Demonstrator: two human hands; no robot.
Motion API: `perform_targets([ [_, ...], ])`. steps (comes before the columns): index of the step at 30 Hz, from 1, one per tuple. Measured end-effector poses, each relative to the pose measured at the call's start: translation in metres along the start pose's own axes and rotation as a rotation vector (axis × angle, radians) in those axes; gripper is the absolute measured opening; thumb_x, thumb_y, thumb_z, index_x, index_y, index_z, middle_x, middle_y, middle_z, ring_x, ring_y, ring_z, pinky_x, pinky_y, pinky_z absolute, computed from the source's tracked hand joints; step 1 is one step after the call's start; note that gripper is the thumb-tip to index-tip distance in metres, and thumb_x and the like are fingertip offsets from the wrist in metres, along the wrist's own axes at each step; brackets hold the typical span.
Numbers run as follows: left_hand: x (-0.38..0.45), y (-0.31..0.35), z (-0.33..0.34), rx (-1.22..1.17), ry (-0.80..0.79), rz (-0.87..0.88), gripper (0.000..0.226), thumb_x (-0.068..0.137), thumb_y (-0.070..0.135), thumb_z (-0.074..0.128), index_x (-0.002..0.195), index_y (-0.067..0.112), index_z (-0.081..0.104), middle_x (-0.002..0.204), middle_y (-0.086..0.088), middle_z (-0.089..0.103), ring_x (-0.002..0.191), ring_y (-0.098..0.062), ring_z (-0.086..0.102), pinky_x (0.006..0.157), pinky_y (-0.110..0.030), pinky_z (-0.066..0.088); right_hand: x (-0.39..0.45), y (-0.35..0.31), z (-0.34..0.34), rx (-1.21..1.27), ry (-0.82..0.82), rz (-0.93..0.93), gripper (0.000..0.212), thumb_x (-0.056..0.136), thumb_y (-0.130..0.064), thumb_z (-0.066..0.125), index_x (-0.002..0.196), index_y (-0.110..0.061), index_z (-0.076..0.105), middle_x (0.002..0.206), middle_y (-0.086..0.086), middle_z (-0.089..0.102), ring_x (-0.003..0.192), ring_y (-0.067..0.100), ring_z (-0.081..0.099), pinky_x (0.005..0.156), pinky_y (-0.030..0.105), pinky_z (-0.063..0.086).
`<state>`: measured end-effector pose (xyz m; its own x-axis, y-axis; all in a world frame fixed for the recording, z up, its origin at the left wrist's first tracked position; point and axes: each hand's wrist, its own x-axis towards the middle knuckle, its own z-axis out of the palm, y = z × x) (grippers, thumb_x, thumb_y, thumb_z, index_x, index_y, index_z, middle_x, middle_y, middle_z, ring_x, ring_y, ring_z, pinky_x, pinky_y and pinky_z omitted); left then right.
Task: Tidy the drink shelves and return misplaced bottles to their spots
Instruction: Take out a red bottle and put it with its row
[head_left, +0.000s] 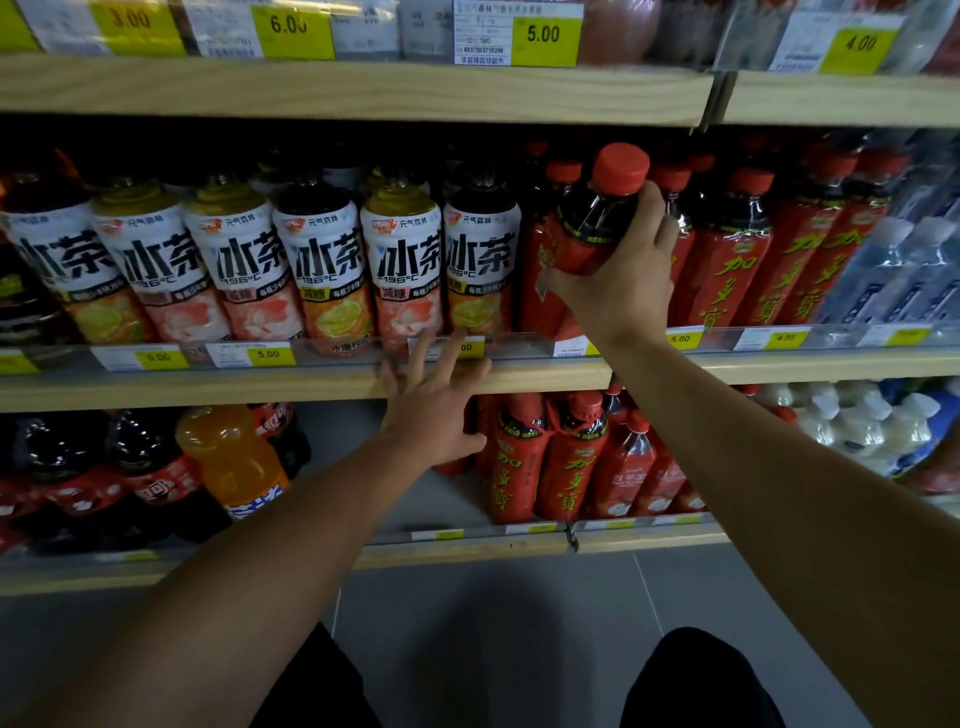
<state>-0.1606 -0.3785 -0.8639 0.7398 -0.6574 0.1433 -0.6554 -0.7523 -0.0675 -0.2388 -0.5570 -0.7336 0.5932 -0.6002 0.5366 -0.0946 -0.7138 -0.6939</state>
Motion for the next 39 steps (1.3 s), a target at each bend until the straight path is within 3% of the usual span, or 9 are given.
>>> perform_targets([
  [4, 0.001, 0.000, 0.000, 0.004, -0.019, -0.003, 0.103, 0.070, 0.068, 0.069, 0.153, 0.045, 0.012, 0.162, 0.003, -0.016, 0.146, -0.036, -0.021, 0.107, -0.078, 0.009, 0.006, -0.001, 0.010, 0.009, 0.001, 0.008, 0.108, 0.066, -0.034, 0.085, 0.152, -0.021, 0.020, 0.146, 0.005, 0.032, 0.122, 0.026, 0.047, 0.088, 0.033, 0.036],
  [9, 0.002, -0.001, 0.004, -0.003, -0.011, -0.010, 0.103, 0.069, 0.066, 0.069, 0.153, 0.046, 0.012, 0.162, 0.004, -0.019, 0.146, -0.036, -0.022, 0.107, -0.077, 0.006, 0.015, -0.003, 0.019, -0.018, -0.022, 0.005, 0.109, 0.068, -0.034, 0.085, 0.153, -0.022, 0.018, 0.149, 0.007, 0.029, 0.121, 0.029, 0.050, 0.096, 0.041, 0.043],
  [17, 0.002, -0.001, 0.007, -0.015, -0.007, -0.011, 0.104, 0.069, 0.065, 0.071, 0.152, 0.047, 0.012, 0.160, 0.006, -0.022, 0.146, -0.034, -0.023, 0.108, -0.077, 0.006, 0.019, 0.013, 0.037, -0.051, -0.055, 0.133, 0.111, 0.069, -0.040, 0.084, 0.155, -0.025, 0.014, 0.149, 0.008, 0.030, 0.114, 0.036, 0.056, 0.095, 0.045, 0.043],
  [26, 0.004, 0.000, 0.011, 0.013, -0.007, -0.026, 0.108, 0.066, 0.069, 0.071, 0.152, 0.048, 0.008, 0.160, 0.005, -0.023, 0.146, -0.036, -0.024, 0.108, -0.076, 0.004, 0.029, 0.010, 0.050, -0.163, -0.090, 0.131, 0.110, 0.072, -0.048, 0.082, 0.156, -0.029, 0.013, 0.152, 0.008, 0.031, 0.111, 0.040, 0.059, 0.079, 0.039, 0.041],
  [39, 0.006, 0.001, 0.005, -0.004, -0.056, -0.033, 0.109, 0.067, 0.064, 0.071, 0.151, 0.050, 0.003, 0.160, 0.007, -0.025, 0.144, -0.035, -0.028, 0.108, -0.077, 0.005, 0.033, 0.006, 0.052, -0.300, -0.162, 0.149, 0.112, 0.074, -0.055, 0.078, 0.157, -0.027, 0.007, 0.149, 0.013, 0.029, 0.107, 0.042, 0.060, 0.073, 0.038, 0.038],
])
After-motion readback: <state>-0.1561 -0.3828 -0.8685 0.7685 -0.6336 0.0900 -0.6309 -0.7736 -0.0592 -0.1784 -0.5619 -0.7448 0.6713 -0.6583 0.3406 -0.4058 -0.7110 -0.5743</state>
